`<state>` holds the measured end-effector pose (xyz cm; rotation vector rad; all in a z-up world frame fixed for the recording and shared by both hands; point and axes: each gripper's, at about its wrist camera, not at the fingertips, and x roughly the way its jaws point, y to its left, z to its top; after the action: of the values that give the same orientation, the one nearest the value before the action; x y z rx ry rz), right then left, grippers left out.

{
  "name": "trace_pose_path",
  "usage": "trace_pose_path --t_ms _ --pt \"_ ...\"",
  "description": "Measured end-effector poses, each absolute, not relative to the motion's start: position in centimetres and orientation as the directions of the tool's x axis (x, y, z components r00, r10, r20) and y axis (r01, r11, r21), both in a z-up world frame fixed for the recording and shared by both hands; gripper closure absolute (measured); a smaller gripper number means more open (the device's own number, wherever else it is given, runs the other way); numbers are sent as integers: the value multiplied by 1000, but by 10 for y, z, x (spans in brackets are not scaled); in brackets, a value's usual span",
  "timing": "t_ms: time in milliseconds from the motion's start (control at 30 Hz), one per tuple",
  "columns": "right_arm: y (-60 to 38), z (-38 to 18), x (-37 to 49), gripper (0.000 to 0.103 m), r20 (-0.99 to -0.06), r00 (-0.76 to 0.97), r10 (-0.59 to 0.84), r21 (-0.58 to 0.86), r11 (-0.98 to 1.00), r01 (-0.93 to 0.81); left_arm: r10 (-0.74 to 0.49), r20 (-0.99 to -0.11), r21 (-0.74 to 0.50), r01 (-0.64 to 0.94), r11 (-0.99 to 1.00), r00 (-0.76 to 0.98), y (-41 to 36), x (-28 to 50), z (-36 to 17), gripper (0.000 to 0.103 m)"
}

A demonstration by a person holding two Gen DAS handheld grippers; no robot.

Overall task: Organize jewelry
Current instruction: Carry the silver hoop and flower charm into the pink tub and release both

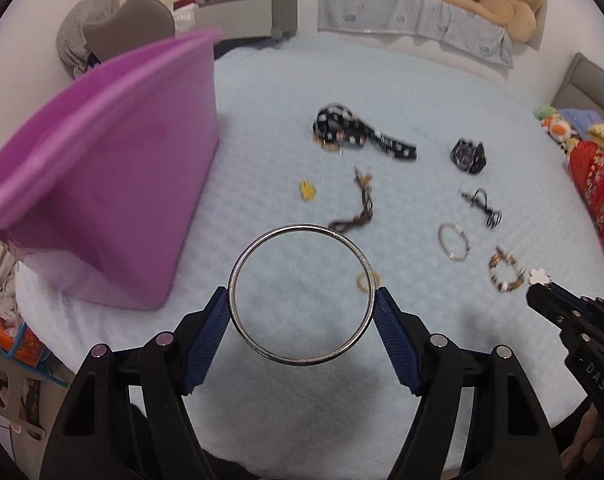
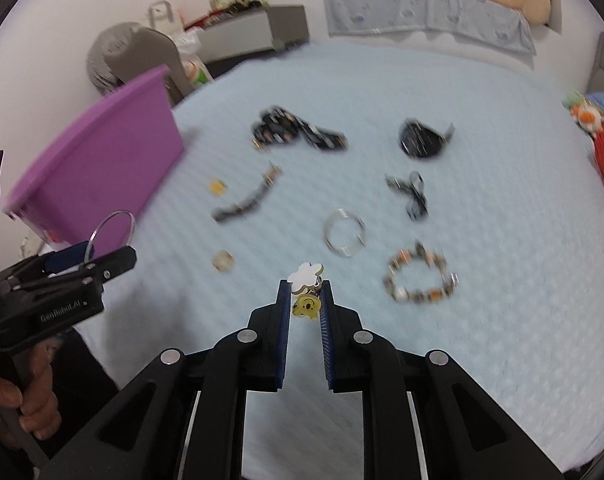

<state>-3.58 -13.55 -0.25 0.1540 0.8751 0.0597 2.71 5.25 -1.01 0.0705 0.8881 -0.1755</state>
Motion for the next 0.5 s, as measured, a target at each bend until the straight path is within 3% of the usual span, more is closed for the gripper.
trace_pose_path --t_ms 267,500 --pt "-83 66 4 89 -668 700 252 214 966 -143 -112 -693 -44 112 993 713 95 33 70 33" --pt "-20 118 54 89 -587 699 408 264 913 -311 -26 -630 -27 11 1000 776 157 61 122 33"
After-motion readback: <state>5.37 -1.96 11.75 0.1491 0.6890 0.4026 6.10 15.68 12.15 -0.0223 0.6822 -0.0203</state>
